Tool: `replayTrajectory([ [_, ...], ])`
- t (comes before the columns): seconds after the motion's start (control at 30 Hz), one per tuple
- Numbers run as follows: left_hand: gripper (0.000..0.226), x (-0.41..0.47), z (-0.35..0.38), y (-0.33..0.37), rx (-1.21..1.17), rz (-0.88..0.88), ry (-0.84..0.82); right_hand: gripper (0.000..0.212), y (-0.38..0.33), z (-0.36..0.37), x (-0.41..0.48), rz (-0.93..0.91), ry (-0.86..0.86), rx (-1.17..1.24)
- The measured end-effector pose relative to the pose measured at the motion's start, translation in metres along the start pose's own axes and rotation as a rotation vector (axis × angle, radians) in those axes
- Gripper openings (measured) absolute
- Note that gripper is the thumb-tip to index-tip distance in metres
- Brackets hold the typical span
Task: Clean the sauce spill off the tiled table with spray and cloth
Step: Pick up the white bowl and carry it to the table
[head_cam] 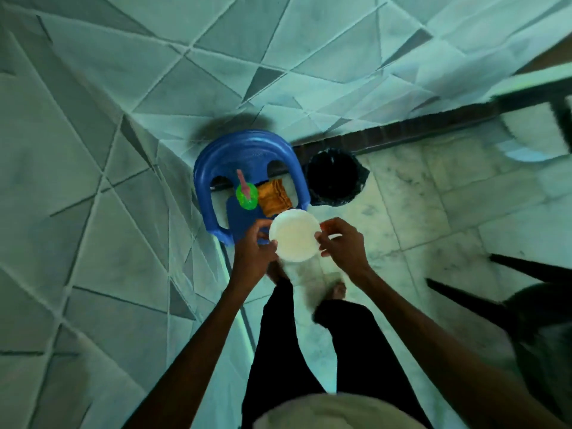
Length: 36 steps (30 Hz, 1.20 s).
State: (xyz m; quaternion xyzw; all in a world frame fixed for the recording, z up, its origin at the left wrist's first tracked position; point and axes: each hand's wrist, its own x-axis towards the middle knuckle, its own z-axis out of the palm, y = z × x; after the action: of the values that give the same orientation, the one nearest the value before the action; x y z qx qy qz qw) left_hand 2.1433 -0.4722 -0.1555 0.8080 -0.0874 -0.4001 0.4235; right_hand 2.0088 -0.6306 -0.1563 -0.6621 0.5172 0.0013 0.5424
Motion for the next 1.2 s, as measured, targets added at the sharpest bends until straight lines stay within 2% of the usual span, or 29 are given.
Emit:
replayTrajectory([
  [0.13,0.040,-0.059,0.017,0.052,0.044,0.121,-0.091,0.006,-0.006,-0.060,-0.073,0.032,0.130,0.151],
  [0.3,0.039,-0.138,0.069,0.084,0.128,0.274,-0.191,0.006,0.034,-0.124,-0.174,0.058,0.312,0.290],
  [0.57,0.041,-0.312,0.185,0.059,0.224,0.451,-0.586,0.008,0.172,-0.204,-0.380,0.122,0.606,0.534],
  [0.77,0.037,-0.458,0.285,0.038,0.384,0.569,-0.863,0.004,0.284,-0.246,-0.530,0.222,0.926,0.691],
  [1.0,0.037,-0.593,0.428,0.003,0.573,0.698,-1.101,0.010,0.410,-0.300,-0.649,0.337,1.248,0.861],
  [1.2,0.028,-0.710,0.560,-0.030,0.599,0.771,-1.251,0.005,0.520,-0.370,-0.739,0.383,1.402,0.896],
])
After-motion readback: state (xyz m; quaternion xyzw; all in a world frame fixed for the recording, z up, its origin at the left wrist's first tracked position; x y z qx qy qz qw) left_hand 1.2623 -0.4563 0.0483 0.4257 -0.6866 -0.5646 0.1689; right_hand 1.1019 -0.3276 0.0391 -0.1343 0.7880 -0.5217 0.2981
